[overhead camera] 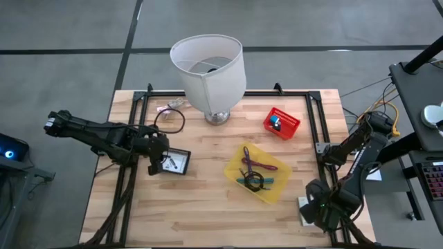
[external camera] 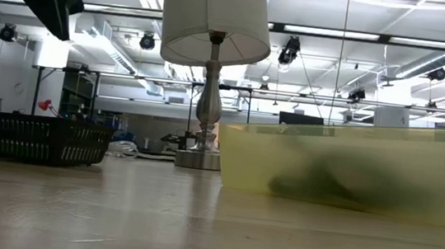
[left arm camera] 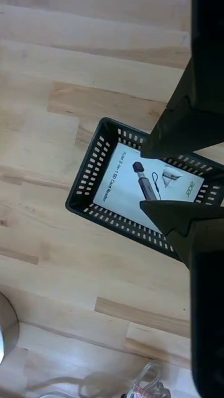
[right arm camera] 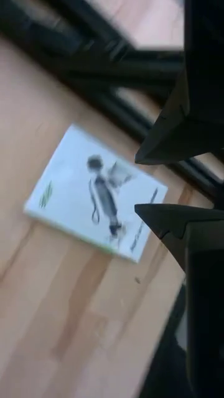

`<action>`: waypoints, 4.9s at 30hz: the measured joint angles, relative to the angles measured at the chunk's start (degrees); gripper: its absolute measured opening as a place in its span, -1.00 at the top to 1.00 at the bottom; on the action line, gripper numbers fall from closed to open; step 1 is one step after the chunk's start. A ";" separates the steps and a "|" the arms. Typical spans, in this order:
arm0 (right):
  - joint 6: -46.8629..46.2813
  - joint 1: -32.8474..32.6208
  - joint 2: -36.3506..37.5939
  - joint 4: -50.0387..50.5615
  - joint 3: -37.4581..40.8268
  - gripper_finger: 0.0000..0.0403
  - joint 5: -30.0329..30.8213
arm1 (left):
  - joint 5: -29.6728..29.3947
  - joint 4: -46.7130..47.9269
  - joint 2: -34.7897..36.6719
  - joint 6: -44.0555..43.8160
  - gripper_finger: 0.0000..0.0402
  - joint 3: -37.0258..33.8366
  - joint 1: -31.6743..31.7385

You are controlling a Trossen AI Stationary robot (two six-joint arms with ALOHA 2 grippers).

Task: Pick and place items into bin
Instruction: Put the white card reader box into the black bin

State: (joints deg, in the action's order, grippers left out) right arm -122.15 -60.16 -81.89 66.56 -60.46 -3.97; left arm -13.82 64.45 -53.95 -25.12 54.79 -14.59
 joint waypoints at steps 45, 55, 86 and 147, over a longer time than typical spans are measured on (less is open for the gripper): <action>-7.14 2.49 -14.67 -27.12 6.40 0.03 -0.91 | -0.09 -0.17 -0.79 -0.20 0.49 -0.13 0.00; -6.36 3.01 -18.61 -27.53 6.03 0.11 -1.84 | -0.09 -1.03 -0.79 -0.22 0.49 -0.13 0.00; 18.85 3.06 -15.50 -29.38 5.75 0.95 -4.13 | -0.12 -1.03 -0.79 -1.94 0.49 -0.13 -0.02; 96.70 42.71 -1.06 -68.28 -1.91 0.96 -11.29 | 17.79 -59.54 -14.44 27.31 0.04 0.30 0.00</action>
State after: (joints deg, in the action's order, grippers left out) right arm -25.45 -17.45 -82.95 -1.72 -62.37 -15.26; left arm 3.97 4.91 -68.39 2.19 55.09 -14.59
